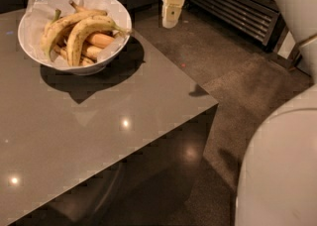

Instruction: Pick banana from white bowl

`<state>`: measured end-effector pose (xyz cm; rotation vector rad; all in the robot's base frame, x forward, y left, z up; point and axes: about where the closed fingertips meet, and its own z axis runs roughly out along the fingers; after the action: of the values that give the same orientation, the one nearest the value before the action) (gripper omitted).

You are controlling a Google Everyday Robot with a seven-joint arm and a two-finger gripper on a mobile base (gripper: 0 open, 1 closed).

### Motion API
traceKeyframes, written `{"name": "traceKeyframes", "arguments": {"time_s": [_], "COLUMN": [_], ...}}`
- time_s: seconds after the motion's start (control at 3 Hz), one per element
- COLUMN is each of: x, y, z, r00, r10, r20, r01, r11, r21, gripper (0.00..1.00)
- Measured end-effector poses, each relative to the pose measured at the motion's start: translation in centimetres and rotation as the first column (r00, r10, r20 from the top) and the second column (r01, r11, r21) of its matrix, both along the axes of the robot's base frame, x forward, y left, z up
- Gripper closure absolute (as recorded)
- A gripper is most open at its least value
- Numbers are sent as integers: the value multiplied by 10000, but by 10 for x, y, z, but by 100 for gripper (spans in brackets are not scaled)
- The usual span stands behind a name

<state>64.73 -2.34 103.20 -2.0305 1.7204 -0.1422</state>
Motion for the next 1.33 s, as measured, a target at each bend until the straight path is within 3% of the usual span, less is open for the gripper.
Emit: {"name": "traceKeyframes", "arguments": {"time_s": [0.33,1.0,1.33], "x": [11,28,35], "y": [26,81,98], "z": [-4,-14,-22], "r00": [9984,9874,9832], "r10": [553,1570,1802], "r20": [-87,-199,-301], "r01": [-552,-1576,-1817], "r11": [9984,9868,9814], "r21": [122,-360,-616], "gripper": [0,20,28]}}
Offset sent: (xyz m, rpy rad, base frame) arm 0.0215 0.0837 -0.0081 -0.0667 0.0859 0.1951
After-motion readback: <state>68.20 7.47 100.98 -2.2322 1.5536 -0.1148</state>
